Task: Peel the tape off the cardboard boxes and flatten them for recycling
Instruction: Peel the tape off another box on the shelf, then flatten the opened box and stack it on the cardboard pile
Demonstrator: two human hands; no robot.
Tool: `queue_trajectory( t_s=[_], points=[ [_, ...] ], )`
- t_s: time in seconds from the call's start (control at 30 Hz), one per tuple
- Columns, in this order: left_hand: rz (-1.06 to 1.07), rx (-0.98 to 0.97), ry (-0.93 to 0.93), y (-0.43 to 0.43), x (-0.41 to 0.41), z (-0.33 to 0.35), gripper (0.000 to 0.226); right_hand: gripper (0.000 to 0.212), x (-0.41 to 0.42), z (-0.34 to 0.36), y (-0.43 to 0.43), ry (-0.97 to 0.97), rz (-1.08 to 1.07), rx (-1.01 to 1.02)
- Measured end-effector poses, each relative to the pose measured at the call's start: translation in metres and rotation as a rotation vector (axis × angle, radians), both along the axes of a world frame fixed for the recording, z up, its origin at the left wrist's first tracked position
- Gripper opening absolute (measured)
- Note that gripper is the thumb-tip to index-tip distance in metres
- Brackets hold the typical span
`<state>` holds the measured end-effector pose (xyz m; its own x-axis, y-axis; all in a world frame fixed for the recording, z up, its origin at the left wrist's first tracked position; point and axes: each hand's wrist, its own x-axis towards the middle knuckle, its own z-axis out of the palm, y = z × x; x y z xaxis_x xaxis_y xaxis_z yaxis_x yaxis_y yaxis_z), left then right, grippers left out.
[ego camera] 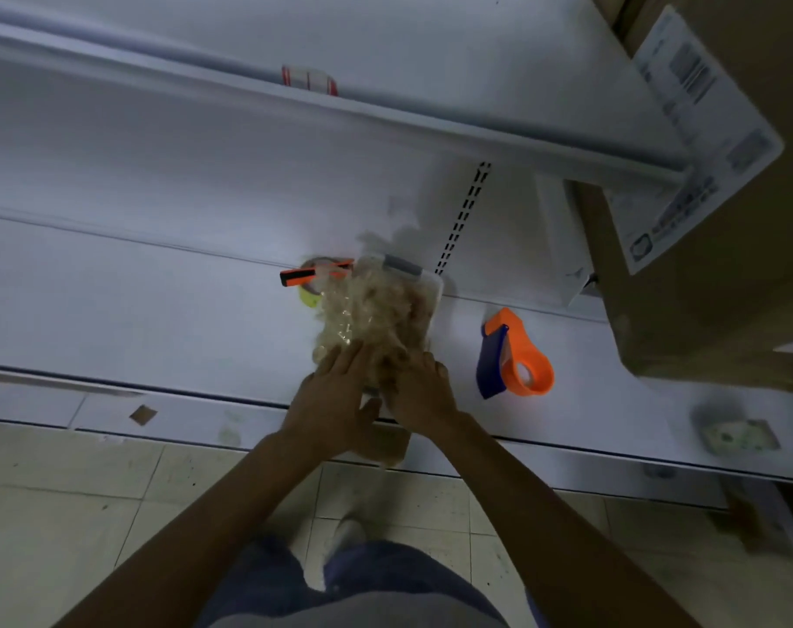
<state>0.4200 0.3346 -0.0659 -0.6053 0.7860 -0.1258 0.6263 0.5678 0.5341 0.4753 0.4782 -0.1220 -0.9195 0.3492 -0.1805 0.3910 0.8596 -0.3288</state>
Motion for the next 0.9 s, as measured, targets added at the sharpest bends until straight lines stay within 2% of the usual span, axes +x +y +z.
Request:
queue_trajectory(
  t_s=[0.07, 0.17, 0.23, 0.3, 0.37, 0.4, 0.43, 0.5, 0.53, 0.6, 0.63, 0.7, 0.77, 0.83, 0.9],
  points=[
    [0.077, 0.071, 0.02, -0.005, -0.004, -0.005, 0.069, 0.031, -0.004, 0.006, -0.007, 0.046, -0.066, -0.297],
    [0.177, 0.033, 0.044, -0.013, -0.014, -0.01, 0.075, 0.021, 0.0, 0.012, -0.014, 0.189, -0.393, -0.824],
    [0.191, -0.064, 0.067, -0.014, -0.02, -0.014, 0.067, 0.014, 0.0, 0.009, -0.009, 0.219, -0.608, -0.968],
    [0.195, -0.16, 0.113, -0.012, -0.025, -0.015, 0.054, 0.019, 0.002, 0.008, -0.003, 0.2, -0.782, -1.122],
    [0.234, -0.216, 0.169, -0.008, -0.028, -0.014, 0.042, 0.017, 0.005, 0.008, -0.001, 0.293, -0.923, -1.332],
    [0.247, -0.239, 0.198, -0.007, -0.029, -0.013, 0.04, 0.013, 0.008, 0.009, -0.004, 0.377, -0.961, -1.337],
    [0.238, -0.262, 0.229, -0.006, -0.03, -0.014, 0.042, 0.011, 0.011, 0.01, -0.009, 0.456, -0.931, -1.191],
    [0.184, -0.276, 0.299, -0.005, -0.034, -0.019, 0.047, 0.015, 0.015, 0.022, -0.024, 0.595, -0.619, -0.67],
    [0.15, -0.287, 0.314, -0.005, -0.037, -0.022, 0.047, 0.025, 0.013, 0.031, -0.031, 0.641, -0.404, -0.508],
    [0.082, -0.346, 0.3, -0.009, -0.048, -0.024, 0.047, 0.04, 0.0, 0.04, -0.039, 0.545, -0.076, -0.393],
    [0.048, -0.385, 0.287, -0.011, -0.055, -0.024, 0.047, 0.042, -0.007, 0.04, -0.039, 0.466, 0.014, -0.352],
    [-0.019, -0.436, 0.232, -0.016, -0.065, -0.023, 0.049, 0.037, -0.017, 0.03, -0.036, 0.313, -0.012, -0.397],
    [-0.04, -0.372, 0.082, -0.02, -0.07, -0.02, 0.05, 0.024, -0.025, 0.021, -0.031, 0.177, -0.126, -0.464],
    [0.097, -0.129, -0.251, -0.026, -0.072, -0.018, 0.041, 0.021, -0.03, 0.016, -0.025, 0.068, -0.244, -0.639],
    [0.42, 0.209, -0.688, -0.037, -0.075, -0.014, 0.033, 0.022, -0.031, 0.021, -0.012, 0.107, -0.561, -1.095]
  ],
)
